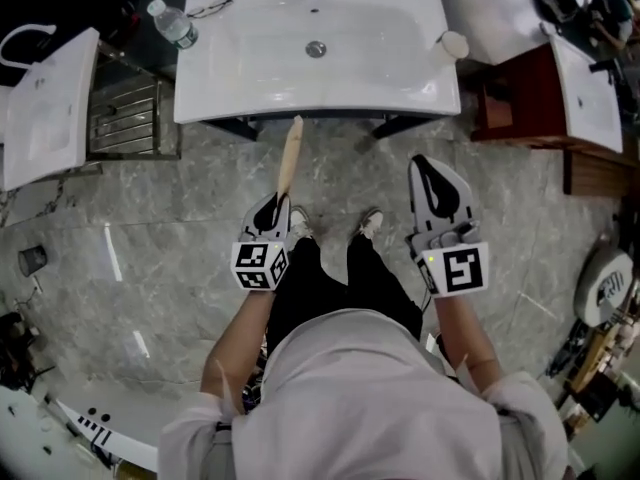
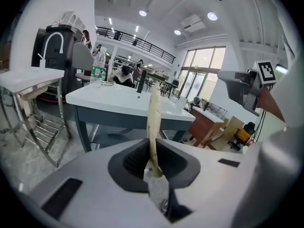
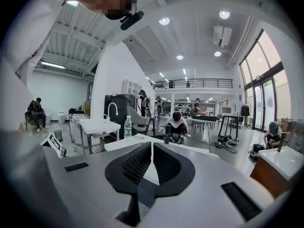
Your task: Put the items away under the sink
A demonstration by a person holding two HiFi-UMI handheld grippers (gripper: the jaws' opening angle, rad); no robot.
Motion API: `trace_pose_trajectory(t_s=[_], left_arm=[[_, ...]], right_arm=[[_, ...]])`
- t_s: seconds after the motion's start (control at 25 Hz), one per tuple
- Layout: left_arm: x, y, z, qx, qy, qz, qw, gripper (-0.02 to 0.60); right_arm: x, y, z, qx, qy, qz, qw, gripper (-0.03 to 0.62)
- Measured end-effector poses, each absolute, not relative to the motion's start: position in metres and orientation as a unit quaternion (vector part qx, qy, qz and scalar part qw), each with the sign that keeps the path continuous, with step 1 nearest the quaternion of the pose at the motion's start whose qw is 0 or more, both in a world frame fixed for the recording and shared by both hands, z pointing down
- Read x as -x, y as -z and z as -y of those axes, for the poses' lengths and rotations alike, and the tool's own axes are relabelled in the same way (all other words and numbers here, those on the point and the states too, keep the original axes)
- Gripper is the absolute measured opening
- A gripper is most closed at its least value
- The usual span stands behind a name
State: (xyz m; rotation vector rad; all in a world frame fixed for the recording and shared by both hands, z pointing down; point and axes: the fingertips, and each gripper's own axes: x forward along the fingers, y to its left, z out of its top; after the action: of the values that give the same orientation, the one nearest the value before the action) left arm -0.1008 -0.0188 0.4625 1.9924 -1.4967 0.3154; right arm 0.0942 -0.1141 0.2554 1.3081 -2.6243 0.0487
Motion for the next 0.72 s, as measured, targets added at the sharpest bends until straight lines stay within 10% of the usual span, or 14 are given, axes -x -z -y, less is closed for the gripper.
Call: trace_pose_trajectory(t_s=[0.72], left_arm=[[0.068,-0.620,0.048,-0.733,-0.155,0.587,0.308,0.040]], right_arm=[[-0.100,-0.405,0.133,-0.367,-0.036,0.923,0.111,0.038]])
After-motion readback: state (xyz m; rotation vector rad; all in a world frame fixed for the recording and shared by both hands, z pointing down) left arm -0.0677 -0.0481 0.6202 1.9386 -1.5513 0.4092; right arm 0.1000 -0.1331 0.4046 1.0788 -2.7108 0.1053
